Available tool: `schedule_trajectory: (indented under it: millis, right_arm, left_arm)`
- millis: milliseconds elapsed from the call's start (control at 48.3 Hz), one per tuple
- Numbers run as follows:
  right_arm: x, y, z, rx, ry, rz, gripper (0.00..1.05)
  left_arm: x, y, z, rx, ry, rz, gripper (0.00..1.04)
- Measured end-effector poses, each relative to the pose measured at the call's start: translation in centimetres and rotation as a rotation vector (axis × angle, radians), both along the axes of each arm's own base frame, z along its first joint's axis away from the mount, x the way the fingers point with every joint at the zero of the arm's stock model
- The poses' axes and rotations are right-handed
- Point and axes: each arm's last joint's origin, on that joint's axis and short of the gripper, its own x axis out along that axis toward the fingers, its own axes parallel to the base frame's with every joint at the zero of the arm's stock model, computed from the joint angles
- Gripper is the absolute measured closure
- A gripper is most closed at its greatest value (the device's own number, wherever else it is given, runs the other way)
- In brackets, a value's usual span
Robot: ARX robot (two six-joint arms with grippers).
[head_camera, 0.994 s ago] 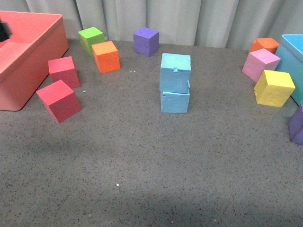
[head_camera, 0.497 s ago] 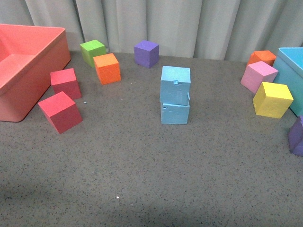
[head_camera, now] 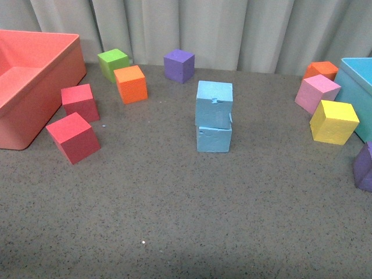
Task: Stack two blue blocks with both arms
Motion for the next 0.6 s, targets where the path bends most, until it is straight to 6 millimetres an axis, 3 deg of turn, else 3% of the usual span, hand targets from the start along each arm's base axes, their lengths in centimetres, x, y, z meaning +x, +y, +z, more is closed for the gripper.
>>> schedule_trajectory:
  millis: [601]
  right_arm:
    - [0.0, 0.0, 0.0, 0.000, 0.000, 0.000, 0.10]
  left_arm:
    - [-2.1, 0.0, 0.4, 0.000, -0.012, 0.000, 1.01]
